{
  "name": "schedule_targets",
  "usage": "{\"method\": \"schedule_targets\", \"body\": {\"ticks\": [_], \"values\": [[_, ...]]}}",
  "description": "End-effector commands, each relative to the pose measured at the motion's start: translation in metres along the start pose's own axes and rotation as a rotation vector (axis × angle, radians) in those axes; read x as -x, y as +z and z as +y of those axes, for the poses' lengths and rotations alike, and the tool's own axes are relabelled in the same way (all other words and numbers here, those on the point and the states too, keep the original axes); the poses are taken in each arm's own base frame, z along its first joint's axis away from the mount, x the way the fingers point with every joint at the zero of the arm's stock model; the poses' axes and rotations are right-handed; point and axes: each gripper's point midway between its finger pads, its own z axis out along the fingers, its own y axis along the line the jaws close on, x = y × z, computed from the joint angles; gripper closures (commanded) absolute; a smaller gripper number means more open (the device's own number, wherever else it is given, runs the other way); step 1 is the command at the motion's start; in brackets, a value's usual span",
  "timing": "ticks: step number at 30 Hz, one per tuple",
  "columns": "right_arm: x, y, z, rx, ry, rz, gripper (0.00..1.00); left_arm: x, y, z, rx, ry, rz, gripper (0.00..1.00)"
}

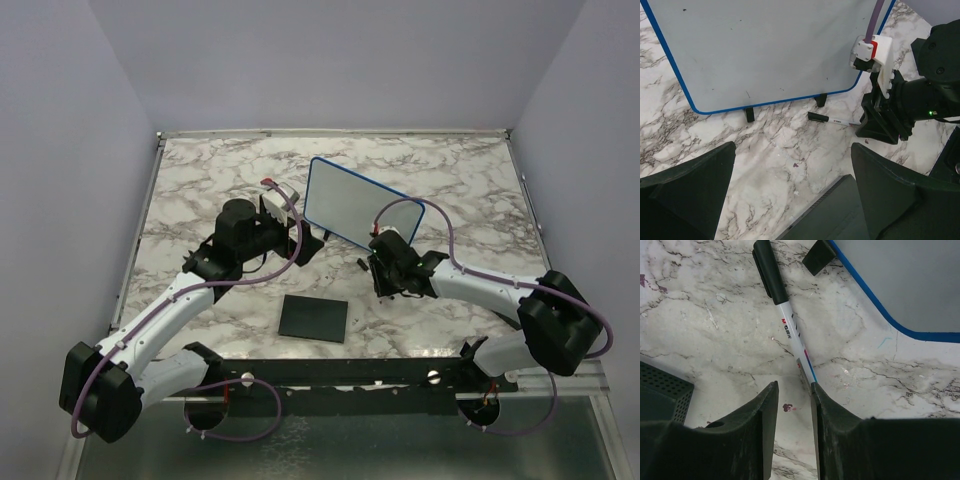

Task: Write a sentence on the whiteboard
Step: Open the whiteboard marker at the center of the board.

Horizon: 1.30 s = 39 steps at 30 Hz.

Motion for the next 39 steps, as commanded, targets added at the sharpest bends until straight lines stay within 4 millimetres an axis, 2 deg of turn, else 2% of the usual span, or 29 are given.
{"method": "schedule_targets", "body": {"ticks": [1, 10, 15, 20, 25, 28, 32, 37, 39], "values": [[0.006, -0.001, -0.002, -0.027, 0.002, -0.01, 0.63, -0.002, -0.002, -0.009, -0.045, 0.023, -0.003, 0.01], [-0.008, 0.007, -0.007, -0.063, 0.019, 0.042, 0.63, -0.001, -0.004, -0.011, -0.048, 0.029, -0.009, 0.01], [-0.014, 0.012, -0.005, -0.059, 0.024, 0.069, 0.68, -0.005, -0.008, -0.012, -0.047, 0.039, -0.004, 0.01], [-0.018, 0.018, -0.005, -0.072, 0.03, 0.095, 0.77, -0.008, -0.011, -0.015, -0.051, 0.053, -0.003, 0.01], [-0.019, 0.018, -0.001, -0.055, 0.029, 0.112, 0.99, -0.018, -0.011, -0.023, -0.05, 0.095, 0.017, 0.01], [-0.009, 0.001, 0.009, 0.01, 0.015, 0.103, 1.0, -0.03, -0.009, -0.036, -0.061, 0.152, 0.04, 0.01], [-0.001, -0.036, 0.032, 0.152, -0.002, 0.13, 1.0, -0.046, -0.01, -0.059, -0.092, 0.279, 0.054, 0.03], [-0.017, -0.083, 0.055, 0.341, -0.02, 0.231, 1.0, -0.06, -0.024, -0.089, -0.136, 0.473, 0.015, 0.05], [-0.022, -0.103, 0.064, 0.428, -0.042, 0.259, 1.0, -0.065, -0.03, -0.093, -0.117, 0.553, 0.004, 0.05]]}}
